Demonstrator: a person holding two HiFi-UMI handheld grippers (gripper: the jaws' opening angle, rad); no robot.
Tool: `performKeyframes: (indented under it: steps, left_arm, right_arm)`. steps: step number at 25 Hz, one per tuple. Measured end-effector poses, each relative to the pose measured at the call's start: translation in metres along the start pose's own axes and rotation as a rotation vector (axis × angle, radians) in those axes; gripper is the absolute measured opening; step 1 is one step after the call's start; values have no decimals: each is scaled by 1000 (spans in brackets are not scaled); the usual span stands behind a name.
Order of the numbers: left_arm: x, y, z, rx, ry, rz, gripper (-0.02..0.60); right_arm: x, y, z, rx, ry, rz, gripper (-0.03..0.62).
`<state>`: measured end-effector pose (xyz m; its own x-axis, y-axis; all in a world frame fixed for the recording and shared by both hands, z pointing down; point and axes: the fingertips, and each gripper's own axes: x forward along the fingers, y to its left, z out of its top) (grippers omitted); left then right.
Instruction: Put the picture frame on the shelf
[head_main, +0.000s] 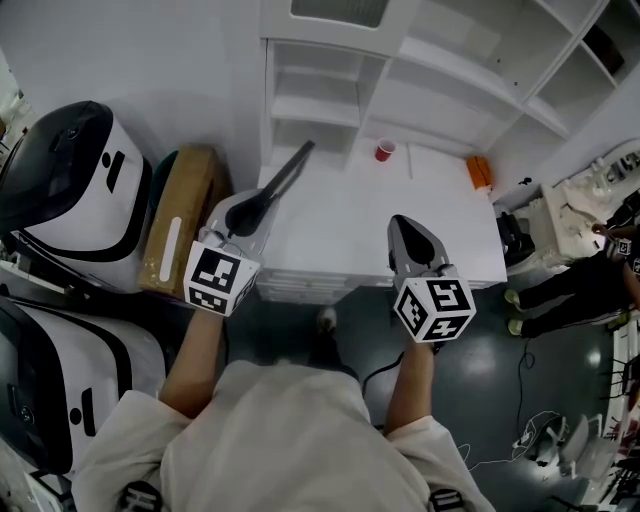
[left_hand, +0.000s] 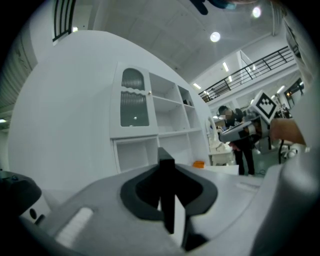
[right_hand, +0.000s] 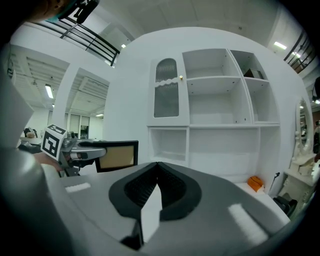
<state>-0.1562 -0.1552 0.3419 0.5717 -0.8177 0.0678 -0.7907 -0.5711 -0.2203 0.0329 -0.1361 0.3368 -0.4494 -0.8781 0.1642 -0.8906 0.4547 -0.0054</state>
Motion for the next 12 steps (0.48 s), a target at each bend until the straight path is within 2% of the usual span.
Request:
performKeyframes:
  steps: [12]
  left_arm:
    - [80,24,4,37,31,39,38]
  right_arm:
    - [61,-70,10,9,5,37,6]
